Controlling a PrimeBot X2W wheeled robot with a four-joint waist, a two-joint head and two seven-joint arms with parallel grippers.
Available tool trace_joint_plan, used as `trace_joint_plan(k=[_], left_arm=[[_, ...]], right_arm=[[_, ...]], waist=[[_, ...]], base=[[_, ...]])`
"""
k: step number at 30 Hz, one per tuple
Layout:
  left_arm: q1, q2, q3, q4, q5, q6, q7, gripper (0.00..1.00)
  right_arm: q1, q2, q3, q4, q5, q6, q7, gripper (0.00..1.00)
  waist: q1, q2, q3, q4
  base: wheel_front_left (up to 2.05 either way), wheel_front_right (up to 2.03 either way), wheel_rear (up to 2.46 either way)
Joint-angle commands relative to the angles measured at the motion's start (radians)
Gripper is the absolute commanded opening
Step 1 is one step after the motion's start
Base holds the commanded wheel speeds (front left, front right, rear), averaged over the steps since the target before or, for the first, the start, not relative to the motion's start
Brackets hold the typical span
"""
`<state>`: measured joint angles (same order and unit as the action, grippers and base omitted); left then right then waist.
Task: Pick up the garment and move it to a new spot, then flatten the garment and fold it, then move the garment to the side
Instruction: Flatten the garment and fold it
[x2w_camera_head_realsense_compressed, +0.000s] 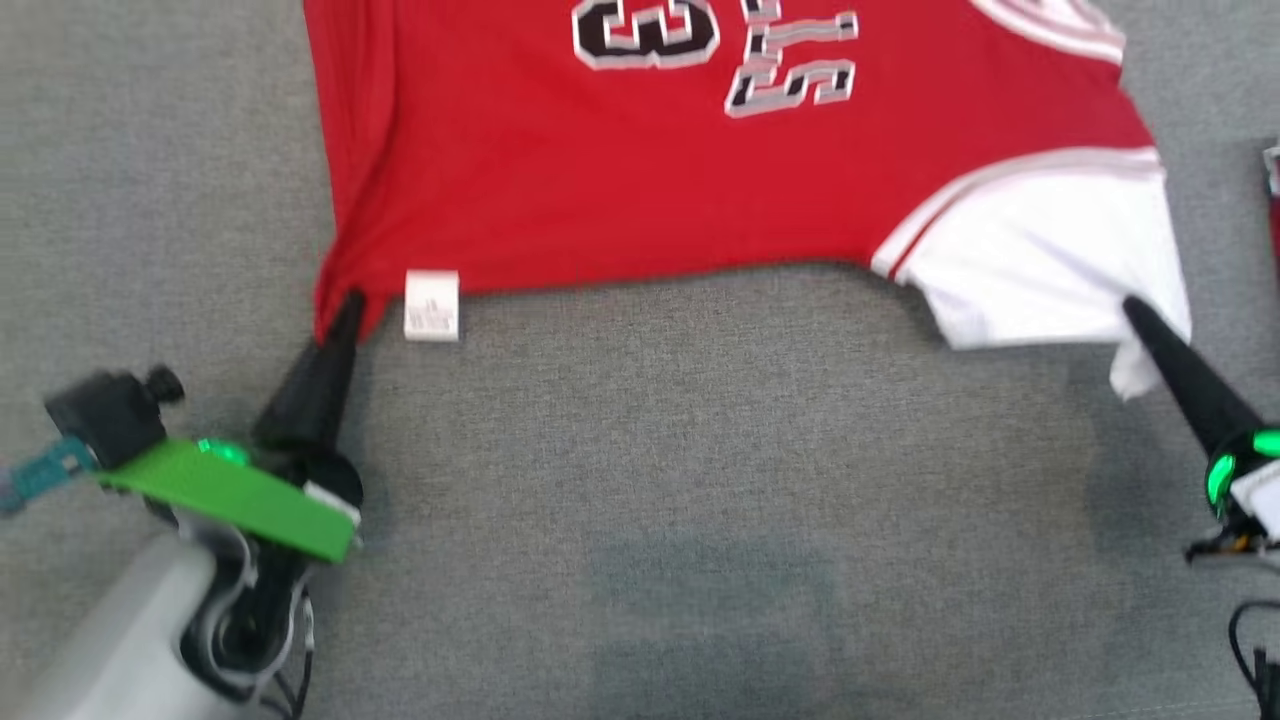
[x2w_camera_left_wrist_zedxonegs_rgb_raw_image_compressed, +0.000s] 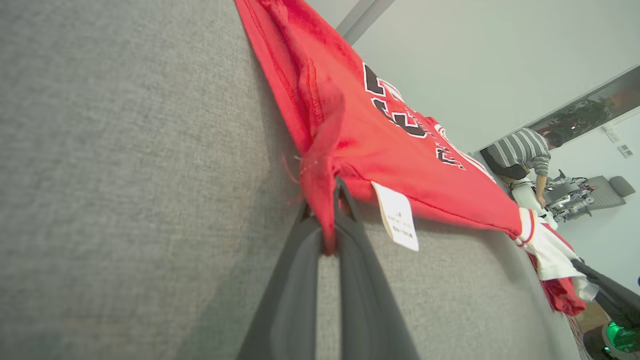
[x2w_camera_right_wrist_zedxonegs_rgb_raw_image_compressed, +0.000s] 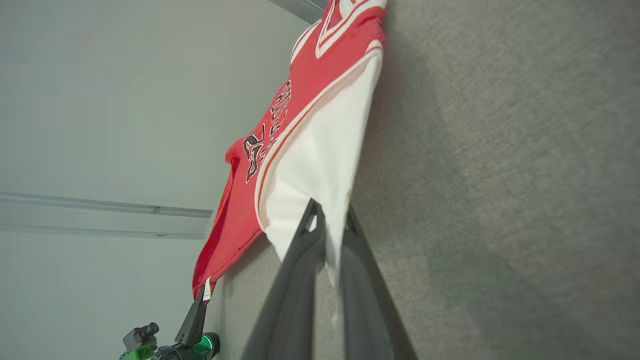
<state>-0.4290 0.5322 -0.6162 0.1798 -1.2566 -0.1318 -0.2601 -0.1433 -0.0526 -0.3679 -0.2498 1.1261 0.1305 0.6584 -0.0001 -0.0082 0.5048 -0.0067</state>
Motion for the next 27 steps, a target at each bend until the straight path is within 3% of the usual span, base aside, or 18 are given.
trace_joint_plan(k=[1, 7, 12, 16, 21, 27], left_arm=[[0.080, 0.009, -0.021, 0.009, 0.025, 0.002, -0.001, 0.00], [0.301, -0.024, 0.016, -0.022, 0.169, 0.008, -0.002, 0.00], [0.487, -0.097, 0.052, -0.088, 0.191, 0.006, -0.002, 0.00], [0.537, -0.102, 0.058, -0.130, 0.176, 0.006, -0.003, 0.00], [0.553, -0.058, 0.079, -0.234, 0.132, 0.005, 0.040, 0.00], [0.566, 0.063, 0.151, -0.455, -0.021, 0.065, 0.189, 0.00]], right_arm=[[0.056, -0.002, -0.004, -0.011, 0.016, 0.000, 0.012, 0.00], [0.271, -0.004, -0.006, -0.042, 0.006, 0.000, 0.042, 0.00], [0.408, -0.011, -0.013, -0.024, 0.007, 0.000, 0.028, 0.00], [0.434, -0.017, -0.008, -0.020, 0.020, 0.000, 0.014, 0.00], [0.369, -0.049, 0.015, -0.038, 0.031, 0.000, -0.002, 0.00], [0.231, -0.101, 0.024, -0.052, 0.041, 0.000, 0.037, 0.00]], waist=[[0.0001, 0.0082, -0.073, 0.006], [0.0001, 0.0082, -0.120, 0.004], [0.0001, 0.0082, -0.129, 0.008], [0.0001, 0.0082, -0.125, 0.008], [0.0001, 0.0082, -0.124, -0.002], [0.0001, 0.0082, -0.112, -0.013]], base=[[0.00, 0.00, 0.00], [0.00, 0.00, 0.00], [0.00, 0.00, 0.00], [0.00, 0.00, 0.00], [0.00, 0.00, 0.00], [0.00, 0.00, 0.00]])
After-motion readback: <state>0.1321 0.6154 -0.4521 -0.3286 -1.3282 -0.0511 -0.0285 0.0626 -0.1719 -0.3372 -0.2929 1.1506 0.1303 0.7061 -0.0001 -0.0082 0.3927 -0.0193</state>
